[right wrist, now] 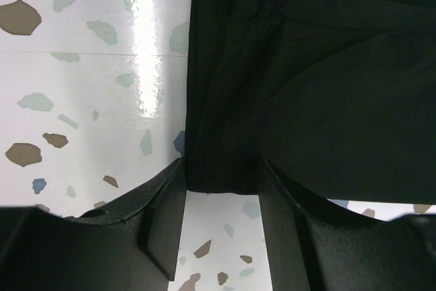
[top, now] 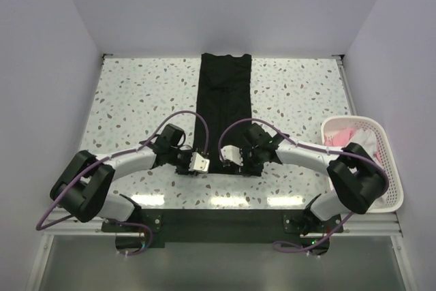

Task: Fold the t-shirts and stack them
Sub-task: Fold the tshirt

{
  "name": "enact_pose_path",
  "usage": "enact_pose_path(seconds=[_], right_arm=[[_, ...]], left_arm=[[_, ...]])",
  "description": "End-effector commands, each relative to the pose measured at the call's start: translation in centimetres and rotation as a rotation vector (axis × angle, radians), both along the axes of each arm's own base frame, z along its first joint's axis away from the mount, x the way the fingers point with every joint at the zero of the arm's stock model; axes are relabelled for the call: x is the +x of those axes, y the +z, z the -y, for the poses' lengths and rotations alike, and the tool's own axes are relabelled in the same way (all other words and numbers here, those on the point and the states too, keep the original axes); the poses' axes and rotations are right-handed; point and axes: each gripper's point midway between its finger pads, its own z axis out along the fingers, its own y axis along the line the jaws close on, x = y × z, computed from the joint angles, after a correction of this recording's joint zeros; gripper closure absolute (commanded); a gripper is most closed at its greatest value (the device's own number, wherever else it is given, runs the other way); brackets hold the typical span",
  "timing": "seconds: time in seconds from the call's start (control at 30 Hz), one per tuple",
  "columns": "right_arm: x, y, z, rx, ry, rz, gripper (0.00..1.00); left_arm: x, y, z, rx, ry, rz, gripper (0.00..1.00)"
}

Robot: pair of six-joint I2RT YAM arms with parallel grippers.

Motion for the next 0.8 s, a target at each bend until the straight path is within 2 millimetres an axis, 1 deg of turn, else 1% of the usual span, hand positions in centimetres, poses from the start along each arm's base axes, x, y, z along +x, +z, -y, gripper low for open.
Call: enact_pose_path(seconds=[0.0, 0.03, 0.07, 0.13, 0.17, 0.2, 0.23, 0.27, 0.33, 0.37, 0.4, 0.43, 0.5, 0.53, 0.57, 0.63, 0.67, 0.7, 0.77], right_arm=[[0.6, -1.4, 0.0, -0.025, 0.029, 0.032, 0.53], [0.6, -1.4, 0.1, -0.025, 0.030, 0.031, 0.53], [0.3, -1.6, 0.2, -0.030, 0.038, 0.026, 0.54], [0.3, -1.9, 0.2, -0.035, 0.042, 0.027, 0.57], [0.2, -2.0, 0.3, -0.042, 0.043, 0.023, 0.58], [0.2, -2.0, 0.4, -0.046, 0.043, 0.020, 0.62], [0.2, -2.0, 0.4, -0.046, 0.044, 0.021, 0.65], [0.2, -1.8, 0.3, -0.043, 0.046, 0.023, 0.68], [0.1, -1.4, 0.1, -0.033, 0.053, 0.022, 0.80], [0.1, -1.3, 0.1, -0.032, 0.052, 0.019, 0.86], [-0.2, -1.1, 0.1, -0.033, 0.057, 0.016, 0.97], [-0.3, -0.6, 0.1, -0.022, 0.057, 0.019, 1.00], [-1.2, -0.2, 0.1, -0.017, 0.067, 0.004, 1.00], [-1.6, 0.0, 0.1, -0.013, 0.073, 0.001, 1.00], [-2.1, 0.6, 0.1, 0.004, 0.079, 0.002, 1.00], [-3.4, 1.3, 0.2, 0.009, 0.094, -0.016, 1.00], [-4.2, 2.1, 0.3, 0.027, 0.090, -0.031, 1.00], [-4.5, 2.7, 0.3, 0.040, 0.086, -0.035, 1.00], [-4.7, 4.4, 0.2, 0.070, 0.076, -0.027, 1.00]], left_arm=[[0.7, -1.2, -0.3, 0.055, 0.016, 0.003, 0.51], [0.7, -1.3, -0.4, 0.065, 0.017, -0.002, 0.53], [0.9, -1.3, -0.4, 0.070, 0.016, -0.004, 0.57], [0.6, -1.6, -0.3, 0.082, 0.007, -0.016, 0.61], [0.7, -1.5, -0.2, 0.083, 0.005, -0.014, 0.67], [0.5, -1.6, -0.1, 0.087, -0.003, -0.016, 0.69], [0.2, -1.5, 0.0, 0.092, -0.016, -0.020, 0.75], [0.0, -1.5, 0.1, 0.091, -0.023, -0.021, 0.77], [-0.8, -1.2, 0.6, 0.085, -0.044, -0.027, 0.81], [-1.2, -0.9, 0.7, 0.078, -0.049, -0.031, 0.87], [-1.6, -0.7, 0.9, 0.074, -0.055, -0.043, 0.90], [-2.2, -0.6, 1.1, 0.069, -0.067, -0.051, 0.96], [-3.1, 0.2, 1.4, 0.045, -0.068, -0.064, 1.00], [-3.9, 0.1, 1.4, 0.045, -0.080, -0.075, 1.00], [-4.4, 0.8, 1.6, 0.028, -0.081, -0.073, 1.00], [-6.0, 1.1, 1.7, 0.018, -0.106, -0.105, 1.00], [-6.4, 1.9, 1.8, -0.001, -0.103, -0.108, 1.00], [-6.8, 2.4, 1.8, -0.014, -0.099, -0.128, 1.00], [-6.5, 3.8, 2.0, -0.043, -0.064, -0.128, 1.00]])
